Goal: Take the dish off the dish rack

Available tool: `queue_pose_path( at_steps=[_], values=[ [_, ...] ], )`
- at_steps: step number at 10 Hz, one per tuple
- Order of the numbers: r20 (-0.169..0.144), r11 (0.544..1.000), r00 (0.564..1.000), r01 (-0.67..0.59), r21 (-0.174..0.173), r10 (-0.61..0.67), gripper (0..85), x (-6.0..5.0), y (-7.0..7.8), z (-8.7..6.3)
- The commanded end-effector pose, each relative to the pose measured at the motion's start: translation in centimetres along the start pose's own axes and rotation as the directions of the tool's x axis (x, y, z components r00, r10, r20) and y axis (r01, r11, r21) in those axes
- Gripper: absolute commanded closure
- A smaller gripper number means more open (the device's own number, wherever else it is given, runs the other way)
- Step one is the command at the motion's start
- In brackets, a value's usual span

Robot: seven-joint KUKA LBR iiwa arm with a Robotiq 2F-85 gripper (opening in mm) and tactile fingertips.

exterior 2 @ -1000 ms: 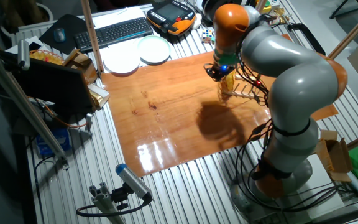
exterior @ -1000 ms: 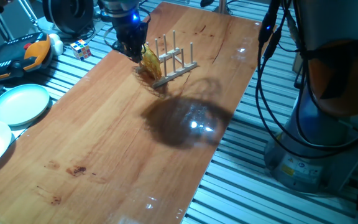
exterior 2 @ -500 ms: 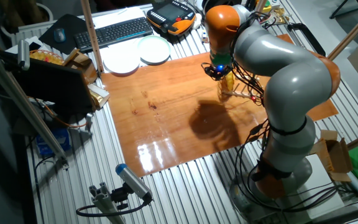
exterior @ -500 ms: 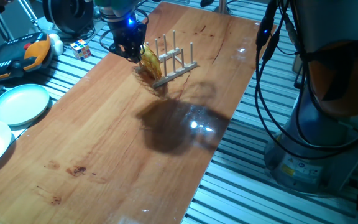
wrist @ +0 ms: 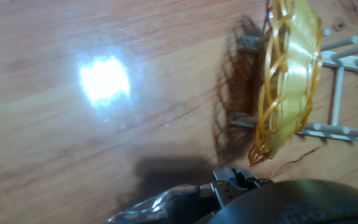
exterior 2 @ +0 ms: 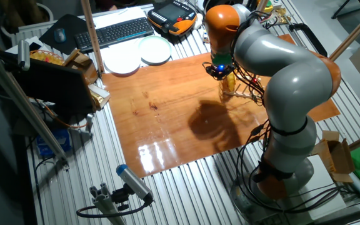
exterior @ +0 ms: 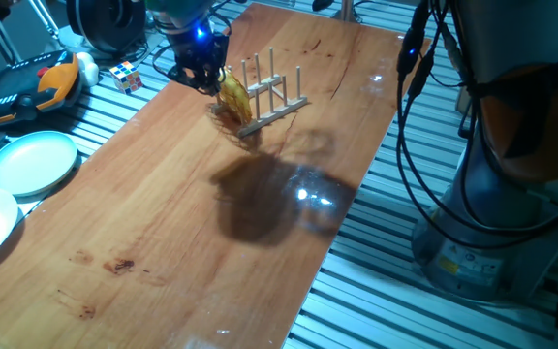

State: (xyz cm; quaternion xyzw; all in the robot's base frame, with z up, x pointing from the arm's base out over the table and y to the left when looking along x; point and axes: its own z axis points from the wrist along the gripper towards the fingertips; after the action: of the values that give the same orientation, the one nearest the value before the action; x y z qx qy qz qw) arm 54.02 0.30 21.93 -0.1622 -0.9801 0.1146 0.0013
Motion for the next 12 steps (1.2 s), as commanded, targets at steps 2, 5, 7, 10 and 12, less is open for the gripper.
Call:
queue_pose_path(
  at_steps=[2,5,7,10,12],
  values=[
    [-0.005,1.000,1.000,-0.019,0.006,0.019,84.3,-0.8,-0.5,0.3],
    [-0.003,0.998,0.999,-0.034,0.048,0.035,84.3,-1.2,-1.0,0.2],
    [-0.002,0.994,0.999,-0.048,0.098,0.049,84.3,-1.3,-1.1,0.2],
    [-0.018,0.990,0.997,-0.077,0.121,0.079,84.3,-1.3,-1.1,0.3],
    [-0.010,0.989,0.996,-0.086,0.117,0.088,84.3,-1.5,-1.1,0.6]
  ],
)
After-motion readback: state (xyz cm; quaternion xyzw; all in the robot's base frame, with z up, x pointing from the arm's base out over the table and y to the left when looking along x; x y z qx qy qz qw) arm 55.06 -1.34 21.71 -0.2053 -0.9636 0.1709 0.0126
